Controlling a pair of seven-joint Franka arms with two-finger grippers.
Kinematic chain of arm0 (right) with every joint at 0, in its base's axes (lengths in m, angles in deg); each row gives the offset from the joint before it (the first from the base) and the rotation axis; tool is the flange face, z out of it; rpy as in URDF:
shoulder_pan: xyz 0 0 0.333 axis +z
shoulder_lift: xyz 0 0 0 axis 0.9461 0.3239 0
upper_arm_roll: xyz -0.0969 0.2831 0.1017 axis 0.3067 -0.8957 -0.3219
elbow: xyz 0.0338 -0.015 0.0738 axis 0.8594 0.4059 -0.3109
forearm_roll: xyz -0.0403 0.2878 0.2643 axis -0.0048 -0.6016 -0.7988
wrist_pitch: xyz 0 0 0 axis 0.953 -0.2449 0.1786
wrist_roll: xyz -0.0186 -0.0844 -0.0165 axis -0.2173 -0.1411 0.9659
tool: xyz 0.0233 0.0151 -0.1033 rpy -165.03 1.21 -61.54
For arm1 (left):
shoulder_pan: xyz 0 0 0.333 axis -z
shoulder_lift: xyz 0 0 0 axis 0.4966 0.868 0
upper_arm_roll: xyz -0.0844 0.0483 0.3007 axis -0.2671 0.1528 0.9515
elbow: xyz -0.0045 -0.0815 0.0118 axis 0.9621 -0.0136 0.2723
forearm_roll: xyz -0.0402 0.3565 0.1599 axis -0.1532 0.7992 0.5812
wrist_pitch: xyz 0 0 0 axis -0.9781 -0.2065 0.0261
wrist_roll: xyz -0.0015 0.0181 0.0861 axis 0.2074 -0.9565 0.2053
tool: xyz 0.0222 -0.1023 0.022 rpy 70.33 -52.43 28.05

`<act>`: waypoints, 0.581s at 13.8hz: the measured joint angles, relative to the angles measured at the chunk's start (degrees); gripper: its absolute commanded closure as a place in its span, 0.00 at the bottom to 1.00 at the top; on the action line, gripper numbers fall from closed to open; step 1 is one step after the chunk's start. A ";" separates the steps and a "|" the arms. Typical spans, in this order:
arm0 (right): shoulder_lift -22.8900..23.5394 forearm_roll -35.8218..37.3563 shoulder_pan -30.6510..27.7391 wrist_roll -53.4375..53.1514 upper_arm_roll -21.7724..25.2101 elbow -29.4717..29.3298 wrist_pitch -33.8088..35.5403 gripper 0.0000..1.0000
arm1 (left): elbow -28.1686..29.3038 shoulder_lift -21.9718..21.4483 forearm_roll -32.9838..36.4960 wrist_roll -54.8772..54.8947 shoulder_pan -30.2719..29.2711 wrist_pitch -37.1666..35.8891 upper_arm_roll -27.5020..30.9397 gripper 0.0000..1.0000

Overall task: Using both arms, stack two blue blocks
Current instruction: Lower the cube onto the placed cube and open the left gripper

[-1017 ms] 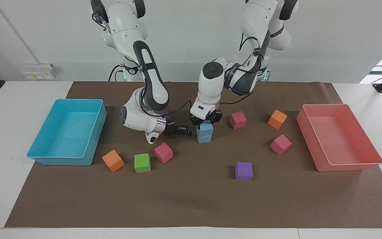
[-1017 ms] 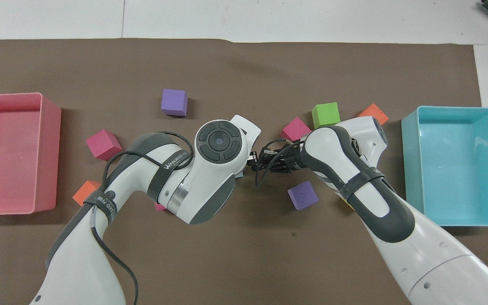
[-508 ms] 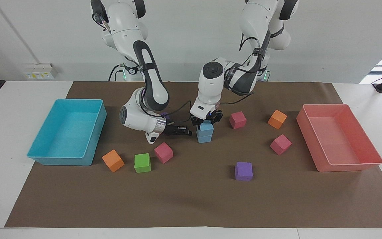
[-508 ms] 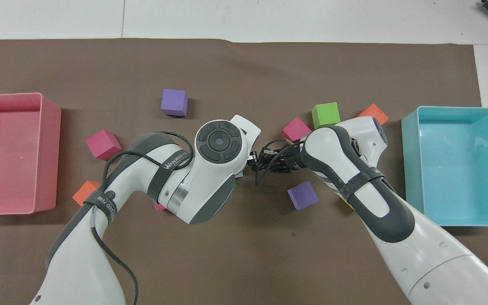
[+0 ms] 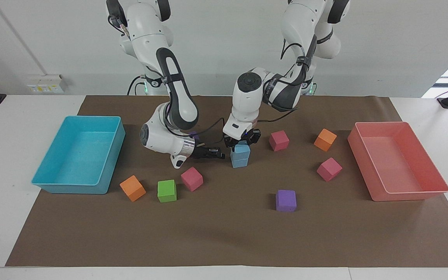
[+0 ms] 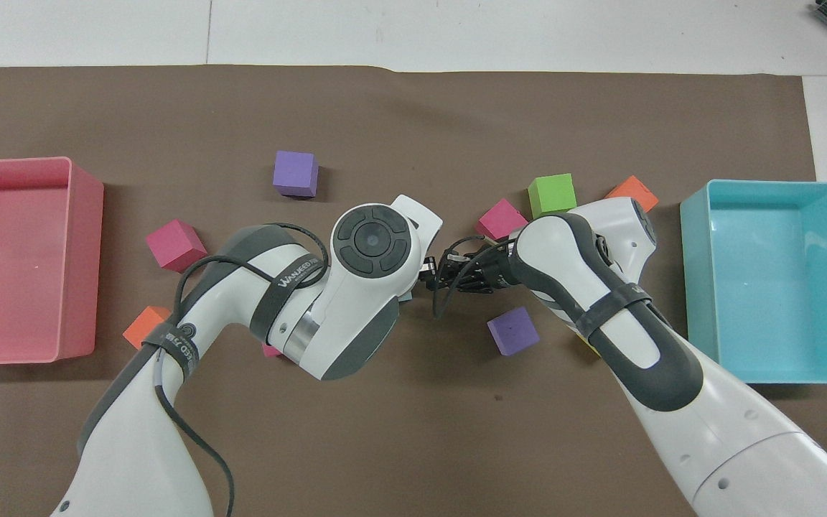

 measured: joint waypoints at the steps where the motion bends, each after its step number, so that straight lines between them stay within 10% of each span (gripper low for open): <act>1: 0.00 0.00 0.00 0.00 0.00 0.00 0.00 1.00 | 0.00 0.00 0.00 0.01 0.00 0.00 0.00 0.55; 4: 0.00 0.00 0.00 0.00 0.00 0.00 -0.04 1.00 | 0.00 -0.01 0.01 0.02 0.00 0.01 0.00 0.07; 8: 0.00 0.00 0.00 0.00 0.00 0.00 -0.24 1.00 | 0.00 -0.01 0.01 0.04 0.00 0.03 0.00 0.00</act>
